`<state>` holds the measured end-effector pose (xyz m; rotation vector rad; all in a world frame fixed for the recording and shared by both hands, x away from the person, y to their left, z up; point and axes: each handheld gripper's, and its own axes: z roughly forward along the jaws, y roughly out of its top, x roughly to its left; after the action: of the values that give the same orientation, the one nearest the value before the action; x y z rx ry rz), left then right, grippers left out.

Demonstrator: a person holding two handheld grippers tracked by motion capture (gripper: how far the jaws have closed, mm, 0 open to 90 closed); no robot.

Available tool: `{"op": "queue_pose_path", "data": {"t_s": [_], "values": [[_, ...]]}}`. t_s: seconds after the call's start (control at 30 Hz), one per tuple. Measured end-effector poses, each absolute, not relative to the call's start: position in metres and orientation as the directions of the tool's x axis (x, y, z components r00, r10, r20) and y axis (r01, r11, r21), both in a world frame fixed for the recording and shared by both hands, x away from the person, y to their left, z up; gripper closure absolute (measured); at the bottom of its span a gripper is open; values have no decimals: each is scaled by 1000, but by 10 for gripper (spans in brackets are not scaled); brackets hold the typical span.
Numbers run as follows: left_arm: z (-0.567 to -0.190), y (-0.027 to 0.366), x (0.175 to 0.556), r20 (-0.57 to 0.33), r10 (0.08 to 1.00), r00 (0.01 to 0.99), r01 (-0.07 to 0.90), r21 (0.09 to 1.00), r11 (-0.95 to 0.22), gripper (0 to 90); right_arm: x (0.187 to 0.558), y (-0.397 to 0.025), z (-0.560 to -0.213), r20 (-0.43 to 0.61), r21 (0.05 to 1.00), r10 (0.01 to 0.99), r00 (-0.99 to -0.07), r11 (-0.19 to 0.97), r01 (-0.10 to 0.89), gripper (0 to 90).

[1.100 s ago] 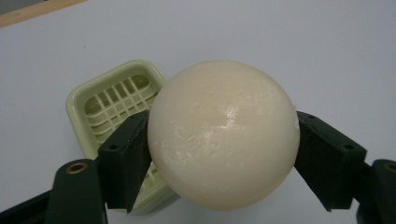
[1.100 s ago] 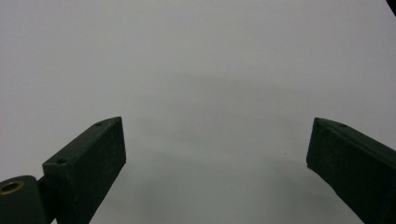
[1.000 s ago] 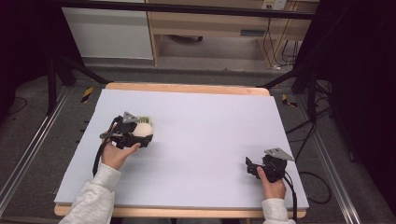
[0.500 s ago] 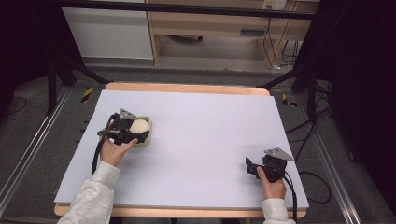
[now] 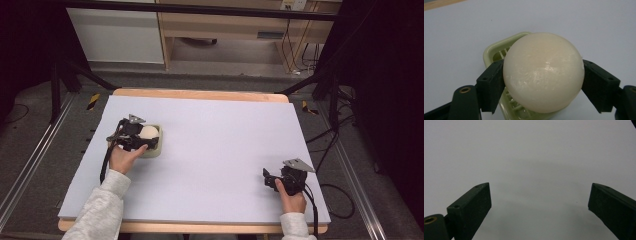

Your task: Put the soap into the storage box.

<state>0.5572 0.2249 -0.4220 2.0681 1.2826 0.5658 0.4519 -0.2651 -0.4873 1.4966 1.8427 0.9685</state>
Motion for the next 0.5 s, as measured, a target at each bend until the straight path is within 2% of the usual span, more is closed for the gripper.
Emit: {"op": "queue_pose_path", "data": {"t_s": [0.5], "values": [[-437, 226, 566, 46, 909, 415, 661, 671, -336, 243, 452, -265, -487, 15, 818, 977, -212, 110, 565, 51]]}}
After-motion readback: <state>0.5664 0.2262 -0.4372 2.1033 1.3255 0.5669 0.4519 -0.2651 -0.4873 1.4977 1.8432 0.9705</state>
